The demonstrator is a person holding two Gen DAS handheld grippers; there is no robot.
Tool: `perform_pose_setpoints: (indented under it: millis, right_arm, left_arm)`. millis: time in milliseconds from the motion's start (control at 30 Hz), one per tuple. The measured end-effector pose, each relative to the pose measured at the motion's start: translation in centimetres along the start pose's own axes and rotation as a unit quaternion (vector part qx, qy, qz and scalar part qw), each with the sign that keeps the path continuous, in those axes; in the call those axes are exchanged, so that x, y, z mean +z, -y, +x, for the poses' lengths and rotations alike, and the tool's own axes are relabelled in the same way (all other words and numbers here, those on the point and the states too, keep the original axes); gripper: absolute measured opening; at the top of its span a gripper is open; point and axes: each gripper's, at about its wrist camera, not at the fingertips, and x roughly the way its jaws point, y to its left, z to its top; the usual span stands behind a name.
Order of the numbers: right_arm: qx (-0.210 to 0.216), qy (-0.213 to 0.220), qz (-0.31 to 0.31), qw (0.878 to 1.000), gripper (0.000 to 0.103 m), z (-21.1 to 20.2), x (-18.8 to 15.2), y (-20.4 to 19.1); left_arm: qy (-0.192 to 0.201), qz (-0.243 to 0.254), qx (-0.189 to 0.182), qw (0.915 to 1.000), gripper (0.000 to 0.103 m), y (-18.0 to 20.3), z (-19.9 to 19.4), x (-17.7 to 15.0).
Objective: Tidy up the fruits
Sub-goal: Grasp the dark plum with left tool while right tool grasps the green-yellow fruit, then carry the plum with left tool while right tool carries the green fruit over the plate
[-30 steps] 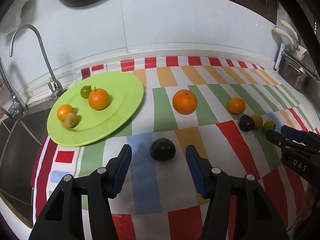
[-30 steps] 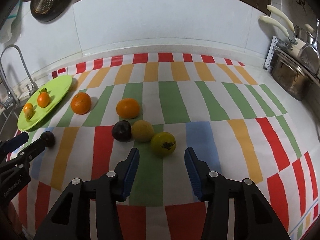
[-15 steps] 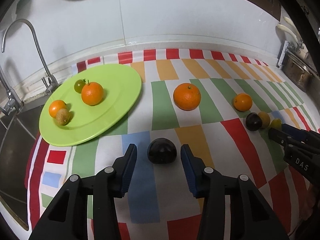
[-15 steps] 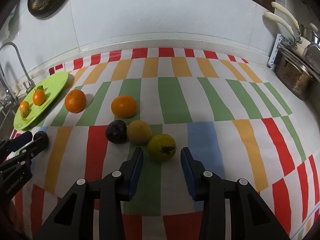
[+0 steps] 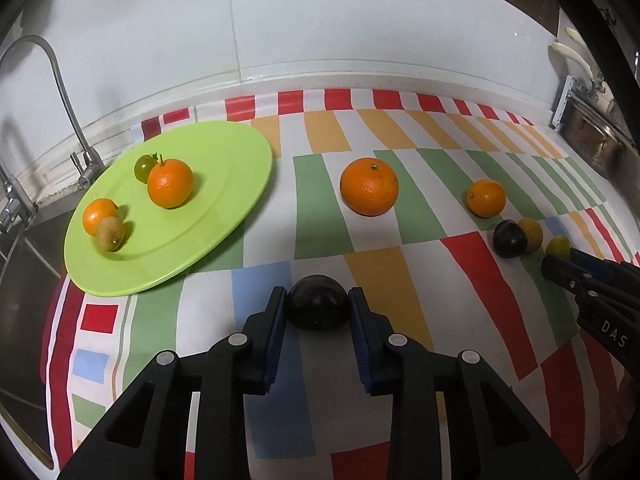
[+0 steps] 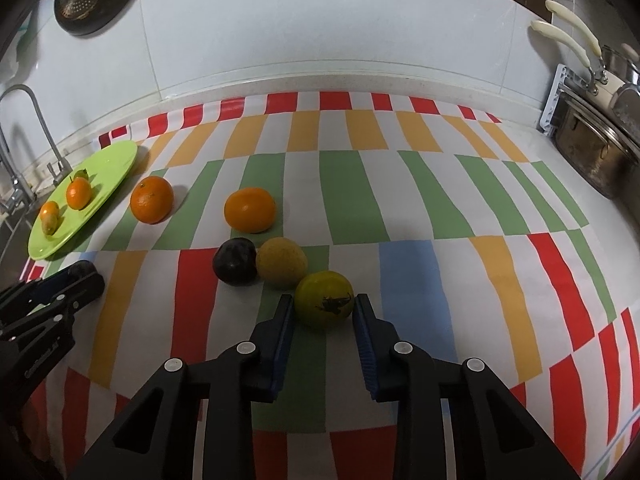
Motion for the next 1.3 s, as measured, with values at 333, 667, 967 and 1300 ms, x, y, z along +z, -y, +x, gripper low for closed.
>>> perform_pose_setpoints:
  millis: [333,667,967,1300]
  right_arm:
    - [0.021,0.024,-0.015,0.999,0.031,-2.3,0.0,-0.9]
    - [0.052,0.053,-0.038,0.996,0.031,-5.3,0.7,-3.6]
    - [0.085,0.079,-0.061,0.991,0.031,-7.7,1.3,-6.3]
    - [0.116,0.097,-0.083,0.985,0.031,-9.0,2.4,-9.5]
  left_arm:
    - [0.028,0.013,-0.028,0.9992,0.031,0.1,-3.0,0.0]
    - [0.060,0.005,-0.024,0.9979,0.031,-1.3,-6.9,0.0]
    - [0.078,-0.008,-0.016,0.9968,0.031,-3.3,-9.3,-0.2]
    - [0.100,-0.019,0.007,0.9948,0.031,-5.9,-11.5,0.1]
